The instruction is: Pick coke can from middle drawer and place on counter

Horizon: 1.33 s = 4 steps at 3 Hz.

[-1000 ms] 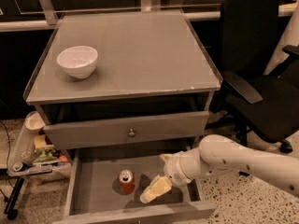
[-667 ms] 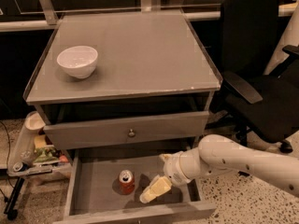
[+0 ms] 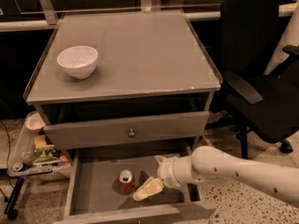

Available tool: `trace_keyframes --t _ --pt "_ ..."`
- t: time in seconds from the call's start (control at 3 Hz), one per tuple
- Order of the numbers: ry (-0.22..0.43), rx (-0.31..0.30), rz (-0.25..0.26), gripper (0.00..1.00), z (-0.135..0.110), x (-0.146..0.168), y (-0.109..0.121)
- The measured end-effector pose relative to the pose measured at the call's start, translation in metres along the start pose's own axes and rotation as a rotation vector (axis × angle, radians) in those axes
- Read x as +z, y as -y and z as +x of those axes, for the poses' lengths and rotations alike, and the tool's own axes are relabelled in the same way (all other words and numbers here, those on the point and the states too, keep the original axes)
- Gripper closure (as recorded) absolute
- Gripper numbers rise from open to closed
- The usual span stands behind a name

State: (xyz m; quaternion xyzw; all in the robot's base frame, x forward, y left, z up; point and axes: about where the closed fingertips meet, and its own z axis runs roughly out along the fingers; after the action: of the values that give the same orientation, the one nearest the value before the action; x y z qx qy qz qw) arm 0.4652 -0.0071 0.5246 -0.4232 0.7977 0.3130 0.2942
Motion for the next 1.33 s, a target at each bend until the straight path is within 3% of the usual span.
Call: trace_keyframes --t 0.33,0.67,1.33 --pt "0.042 0.013 0.052 0.00 0.012 0.031 0.019" --pt "0.043 0.016 0.052 0.00 0.013 0.033 0.020" --pt "0.115 -0.009 -0.001 0.00 0.002 0.079 0.007"
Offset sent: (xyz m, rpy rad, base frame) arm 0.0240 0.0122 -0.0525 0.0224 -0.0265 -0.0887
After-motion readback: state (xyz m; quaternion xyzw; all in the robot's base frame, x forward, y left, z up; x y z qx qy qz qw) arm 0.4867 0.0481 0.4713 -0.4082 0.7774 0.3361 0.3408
